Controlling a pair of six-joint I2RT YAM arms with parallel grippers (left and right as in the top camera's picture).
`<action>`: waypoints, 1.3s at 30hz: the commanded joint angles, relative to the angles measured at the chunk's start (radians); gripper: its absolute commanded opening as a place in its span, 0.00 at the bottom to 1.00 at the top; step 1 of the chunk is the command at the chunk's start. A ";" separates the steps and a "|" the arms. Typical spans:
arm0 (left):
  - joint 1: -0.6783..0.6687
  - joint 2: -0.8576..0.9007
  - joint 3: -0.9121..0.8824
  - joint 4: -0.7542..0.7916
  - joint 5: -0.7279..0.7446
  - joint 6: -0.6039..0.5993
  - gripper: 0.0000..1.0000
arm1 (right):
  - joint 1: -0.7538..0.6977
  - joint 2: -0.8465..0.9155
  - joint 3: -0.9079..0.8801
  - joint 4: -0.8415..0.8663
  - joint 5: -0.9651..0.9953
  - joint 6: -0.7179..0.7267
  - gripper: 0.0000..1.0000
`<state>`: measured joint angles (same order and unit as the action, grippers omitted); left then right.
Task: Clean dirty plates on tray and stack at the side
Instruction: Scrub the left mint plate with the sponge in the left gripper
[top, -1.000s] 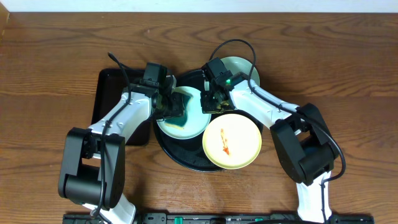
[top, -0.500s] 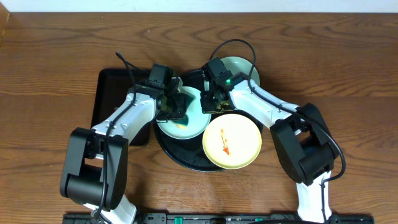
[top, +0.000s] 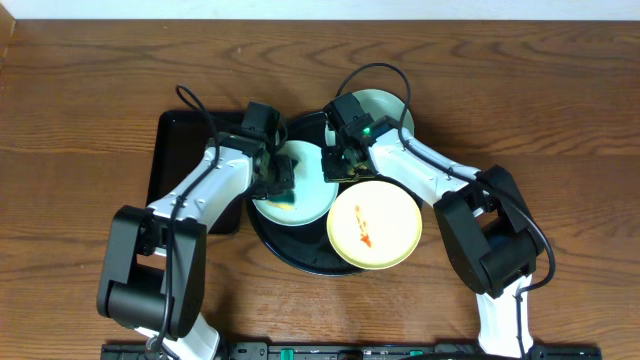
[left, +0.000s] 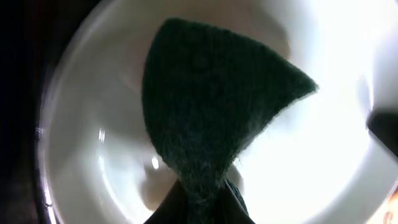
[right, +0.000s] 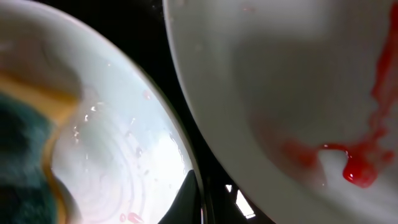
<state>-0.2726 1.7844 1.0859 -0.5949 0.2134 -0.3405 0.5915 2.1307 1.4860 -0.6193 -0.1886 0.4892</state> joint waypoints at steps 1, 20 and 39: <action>-0.028 0.001 -0.003 -0.062 0.155 0.161 0.08 | 0.003 0.024 -0.002 0.000 -0.014 0.000 0.01; -0.025 0.001 -0.003 0.182 -0.414 -0.242 0.08 | 0.003 0.024 -0.002 0.002 -0.014 0.000 0.01; -0.026 0.001 -0.003 0.066 0.105 0.562 0.08 | 0.003 0.024 -0.002 0.002 -0.015 0.000 0.01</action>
<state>-0.2947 1.7844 1.0859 -0.5659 0.3408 0.1139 0.5915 2.1326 1.4860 -0.6155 -0.2008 0.4854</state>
